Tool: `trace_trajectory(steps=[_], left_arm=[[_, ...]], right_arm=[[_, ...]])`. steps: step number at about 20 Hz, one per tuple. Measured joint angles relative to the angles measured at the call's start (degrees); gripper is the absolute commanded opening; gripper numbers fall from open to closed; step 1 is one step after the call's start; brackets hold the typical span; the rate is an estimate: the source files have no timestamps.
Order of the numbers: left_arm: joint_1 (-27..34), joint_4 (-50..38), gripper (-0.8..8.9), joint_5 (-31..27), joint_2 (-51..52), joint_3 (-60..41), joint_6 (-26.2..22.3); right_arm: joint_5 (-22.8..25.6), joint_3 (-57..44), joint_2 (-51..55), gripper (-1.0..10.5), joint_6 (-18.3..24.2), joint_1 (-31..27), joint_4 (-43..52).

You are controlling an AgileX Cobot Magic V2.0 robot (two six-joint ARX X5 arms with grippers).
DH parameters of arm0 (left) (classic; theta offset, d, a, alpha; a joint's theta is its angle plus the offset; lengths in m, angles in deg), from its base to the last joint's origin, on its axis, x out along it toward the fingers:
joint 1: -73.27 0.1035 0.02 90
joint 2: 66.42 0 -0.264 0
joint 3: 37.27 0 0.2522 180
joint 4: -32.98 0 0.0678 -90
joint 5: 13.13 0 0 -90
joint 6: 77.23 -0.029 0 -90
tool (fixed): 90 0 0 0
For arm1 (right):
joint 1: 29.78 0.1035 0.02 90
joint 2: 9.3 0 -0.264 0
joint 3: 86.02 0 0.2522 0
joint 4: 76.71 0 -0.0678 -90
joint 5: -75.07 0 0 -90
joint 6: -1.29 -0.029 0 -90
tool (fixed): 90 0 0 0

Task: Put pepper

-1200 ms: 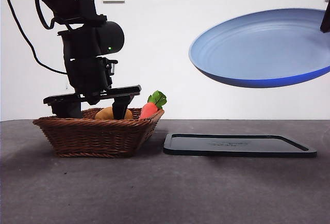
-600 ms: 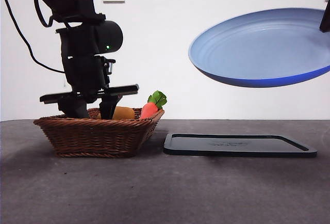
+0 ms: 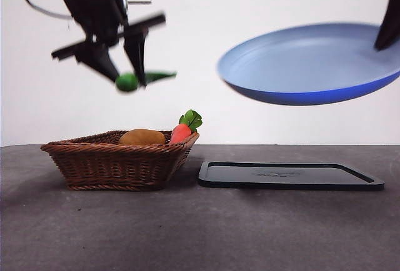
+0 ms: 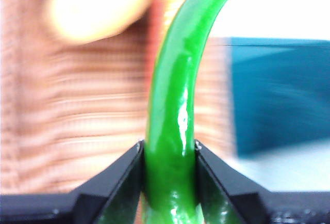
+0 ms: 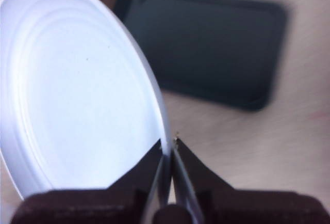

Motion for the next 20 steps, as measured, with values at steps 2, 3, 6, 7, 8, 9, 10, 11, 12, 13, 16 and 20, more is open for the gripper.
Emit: trace_trajectory(steps=[2, 3, 6, 7, 8, 9, 10, 11, 12, 13, 16, 20], left_arm=[[-0.72, 0.04, 1.25, 5.99, 3.48, 0.0, -1.33], [-1.44, 0.11, 1.25, 8.9, 4.96, 0.0, -2.05], [-5.16, 1.44, 1.25, 13.64, 7.32, 0.02, -4.94], [-6.8, 2.84, 1.25, 13.53, 7.13, 0.02, -6.25], [-8.55, 4.17, 1.25, 13.05, 6.51, 0.02, -7.76], [-10.62, 4.79, 1.25, 11.54, 5.6, 0.02, -9.4], [-12.48, 4.68, 1.25, 9.81, 4.66, 0.02, -10.64], [-14.62, 4.46, 1.25, 7.67, 3.34, 0.02, -11.69], [-16.15, 3.74, 1.25, 6.45, 2.16, 0.0, -12.39], [-17.73, 2.97, 1.25, 5.42, 0.72, 0.0, -13.29], [-19.69, 0.66, 1.26, 4.09, -3.74, 0.0, -14.29], [-20.48, -0.26, 1.52, 3.48, -5.88, -0.02, -14.97]], right_arm=[[-2.1, 0.0, -4.0, 0.1, -1.55, 0.07, 0.76], [-2.12, 0.0, -6.01, 0.1, -2.34, 0.2, 1.55], [-2.12, 0.0, -11.96, 0.1, -4.94, 0.72, 3.19], [-2.49, 0.0, -13.46, 0.1, -5.81, 0.79, 3.61], [-3.91, -0.04, -14.47, 0.1, -6.71, 0.83, 4.22], [-5.64, -0.04, -14.97, 0.1, -7.78, 0.96, 5.16], [-6.34, -0.04, -14.99, 0.1, -8.63, 1.18, 5.73], [-6.56, -0.04, -14.99, 0.1, -9.25, 1.49, 6.12], [-6.82, -0.04, -14.99, 0.1, -9.57, 1.79, 6.03], [-7.15, -0.04, -14.99, 0.1, -9.77, 2.01, 5.73], [-8.04, -0.04, -14.99, 0.1, -10.16, 2.25, 5.57], [-7.91, -0.04, -14.99, 0.1, -10.21, 2.25, 5.01]])
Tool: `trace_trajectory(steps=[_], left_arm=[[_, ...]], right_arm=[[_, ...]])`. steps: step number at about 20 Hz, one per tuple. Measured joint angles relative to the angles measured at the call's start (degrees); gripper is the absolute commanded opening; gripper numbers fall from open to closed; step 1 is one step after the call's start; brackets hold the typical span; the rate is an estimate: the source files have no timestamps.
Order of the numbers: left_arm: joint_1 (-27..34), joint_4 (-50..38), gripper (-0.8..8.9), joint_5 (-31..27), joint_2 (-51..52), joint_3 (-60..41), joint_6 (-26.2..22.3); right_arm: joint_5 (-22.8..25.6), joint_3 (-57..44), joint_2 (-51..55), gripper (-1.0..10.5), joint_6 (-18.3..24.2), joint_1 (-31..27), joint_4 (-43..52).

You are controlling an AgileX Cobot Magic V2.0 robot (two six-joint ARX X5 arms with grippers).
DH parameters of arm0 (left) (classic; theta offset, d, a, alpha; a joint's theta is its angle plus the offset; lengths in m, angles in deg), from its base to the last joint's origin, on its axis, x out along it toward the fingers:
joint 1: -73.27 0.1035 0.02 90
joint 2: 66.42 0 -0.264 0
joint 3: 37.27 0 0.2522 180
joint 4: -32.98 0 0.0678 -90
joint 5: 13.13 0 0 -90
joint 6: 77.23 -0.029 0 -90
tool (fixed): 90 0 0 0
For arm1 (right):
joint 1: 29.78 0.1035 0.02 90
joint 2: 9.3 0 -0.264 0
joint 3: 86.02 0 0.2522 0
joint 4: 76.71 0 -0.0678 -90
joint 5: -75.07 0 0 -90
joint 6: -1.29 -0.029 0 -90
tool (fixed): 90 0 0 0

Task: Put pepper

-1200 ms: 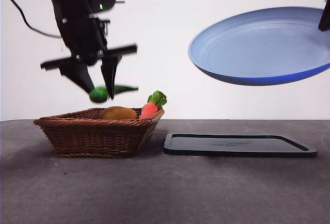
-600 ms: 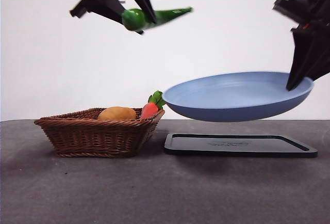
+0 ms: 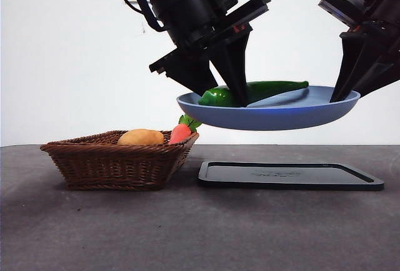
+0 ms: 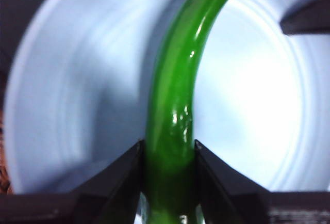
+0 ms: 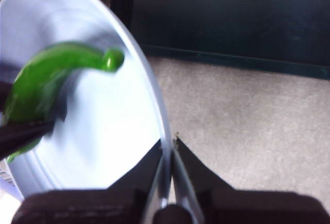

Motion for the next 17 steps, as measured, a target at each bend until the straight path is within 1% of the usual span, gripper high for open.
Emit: trace_trajectory(steps=[1, 3, 10, 14, 17], left_arm=[[-0.09, -0.11, 1.98, -0.09, 0.0, 0.0, -0.33], [-0.13, -0.15, 2.47, -0.5, 0.0, 0.0, -0.66], [-0.11, -0.39, 2.48, -0.42, 0.81, 0.0, -0.9], [-0.11, -0.33, 2.48, 0.09, 5.4, 0.11, -1.27], [-0.11, 1.22, 2.47, 0.09, 9.6, 1.2, -2.01]], right_arm=[[0.0, 0.0, 0.0, 0.1, 0.0, -0.02, 0.02], [0.0, 0.0, 0.0, 0.1, 0.0, 0.0, 0.02], [0.02, 0.0, 0.0, 0.1, 0.0, 0.0, -0.35], [0.09, 0.0, -0.37, 0.1, -0.63, 0.0, -0.35], [0.09, 0.0, -0.92, 0.1, -2.21, -0.96, 2.97]])
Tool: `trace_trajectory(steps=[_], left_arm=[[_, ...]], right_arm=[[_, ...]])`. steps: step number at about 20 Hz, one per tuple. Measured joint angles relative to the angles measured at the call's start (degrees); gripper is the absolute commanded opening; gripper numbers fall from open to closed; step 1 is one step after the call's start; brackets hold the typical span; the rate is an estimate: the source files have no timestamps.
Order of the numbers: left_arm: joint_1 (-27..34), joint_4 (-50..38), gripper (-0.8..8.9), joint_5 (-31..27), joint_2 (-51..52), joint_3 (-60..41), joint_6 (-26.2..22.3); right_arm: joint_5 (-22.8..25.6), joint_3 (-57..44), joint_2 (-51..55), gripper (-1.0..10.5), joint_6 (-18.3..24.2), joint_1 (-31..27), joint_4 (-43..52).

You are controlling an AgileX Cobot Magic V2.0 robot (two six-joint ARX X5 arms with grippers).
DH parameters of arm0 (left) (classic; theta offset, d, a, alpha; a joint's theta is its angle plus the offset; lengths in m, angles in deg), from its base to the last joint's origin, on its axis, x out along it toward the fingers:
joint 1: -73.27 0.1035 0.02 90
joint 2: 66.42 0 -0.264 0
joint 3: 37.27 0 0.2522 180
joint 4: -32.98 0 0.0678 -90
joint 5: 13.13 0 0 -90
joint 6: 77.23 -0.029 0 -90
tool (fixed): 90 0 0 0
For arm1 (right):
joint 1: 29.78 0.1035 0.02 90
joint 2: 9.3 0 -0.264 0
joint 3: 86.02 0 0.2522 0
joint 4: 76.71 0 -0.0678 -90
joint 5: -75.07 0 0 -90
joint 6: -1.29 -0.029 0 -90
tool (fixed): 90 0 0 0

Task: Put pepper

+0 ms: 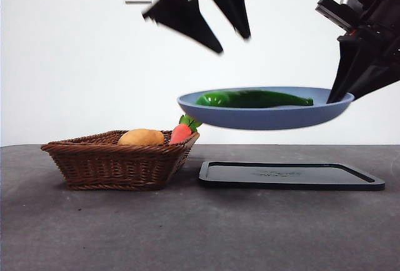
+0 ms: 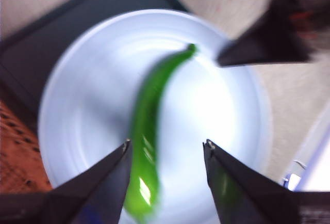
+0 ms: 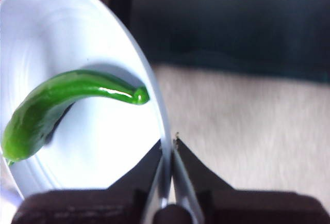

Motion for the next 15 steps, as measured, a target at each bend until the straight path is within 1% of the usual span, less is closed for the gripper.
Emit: trace_trajectory(steps=[3, 7, 12, 15], left_arm=[[0.0, 2.1, 2.47, -0.04, 5.75, 0.13, -0.87], [0.0, 3.69, 2.47, -0.04, 13.9, 0.2, -1.33], [0.0, 5.81, 2.47, -0.02, 21.53, 0.33, -1.44], [0.0, 6.91, 2.47, -0.04, 23.93, 0.33, -1.46]], right_arm=[[-0.04, 0.07, -1.81, 0.1, -2.38, -3.39, 4.59], [0.13, 2.99, -10.54, 0.1, -3.74, -7.37, 6.27], [0.04, 10.16, -21.59, 0.1, -4.66, -9.18, 8.94], [0.02, 11.67, -26.14, 0.1, -5.09, -9.53, 10.36]])
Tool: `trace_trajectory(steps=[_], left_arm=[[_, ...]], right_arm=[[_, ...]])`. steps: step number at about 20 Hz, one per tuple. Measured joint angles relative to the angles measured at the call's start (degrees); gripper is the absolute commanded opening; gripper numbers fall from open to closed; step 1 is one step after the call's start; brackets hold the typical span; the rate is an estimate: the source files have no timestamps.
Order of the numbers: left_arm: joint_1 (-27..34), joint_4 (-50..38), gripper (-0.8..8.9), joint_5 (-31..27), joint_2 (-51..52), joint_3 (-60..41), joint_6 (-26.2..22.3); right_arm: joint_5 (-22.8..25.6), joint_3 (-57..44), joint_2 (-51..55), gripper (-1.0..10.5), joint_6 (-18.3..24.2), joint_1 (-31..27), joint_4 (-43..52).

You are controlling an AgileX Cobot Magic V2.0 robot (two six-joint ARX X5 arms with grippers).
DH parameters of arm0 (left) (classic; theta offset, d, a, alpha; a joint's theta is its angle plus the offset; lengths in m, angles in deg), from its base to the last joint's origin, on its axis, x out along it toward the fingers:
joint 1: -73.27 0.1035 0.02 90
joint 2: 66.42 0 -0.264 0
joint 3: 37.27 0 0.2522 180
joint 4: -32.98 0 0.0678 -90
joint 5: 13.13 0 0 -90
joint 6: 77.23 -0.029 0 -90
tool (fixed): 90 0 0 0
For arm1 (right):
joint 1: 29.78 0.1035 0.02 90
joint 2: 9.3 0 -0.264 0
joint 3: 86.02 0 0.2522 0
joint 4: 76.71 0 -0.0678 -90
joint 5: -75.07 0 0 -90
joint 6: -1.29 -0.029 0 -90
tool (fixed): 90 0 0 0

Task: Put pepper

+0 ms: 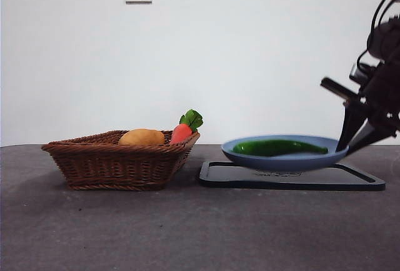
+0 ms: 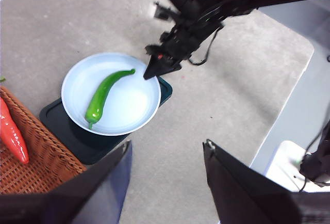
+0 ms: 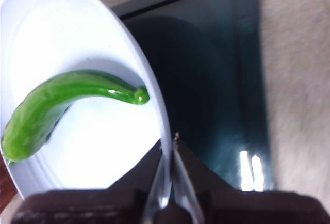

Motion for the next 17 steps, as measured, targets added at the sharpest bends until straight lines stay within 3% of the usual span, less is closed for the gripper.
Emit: trace_trajectory(steps=[7, 12, 17], left_arm=[[0.0, 1.29, 2.47, 0.0, 0.55, 0.0, 0.0], [0.0, 1.81, 2.47, 0.0, 0.55, 0.0, 0.0], [0.0, 2.8, 2.45, -0.02, 0.55, 0.0, 0.0]], right_arm=[[-0.07, 0.07, -2.16, 0.2, -0.2, 0.02, 0.94], [-0.13, 0.07, -2.16, 2.0, -0.2, 0.04, 0.96], [-0.09, 0.07, 3.54, 2.0, 1.86, -1.46, -3.65]])
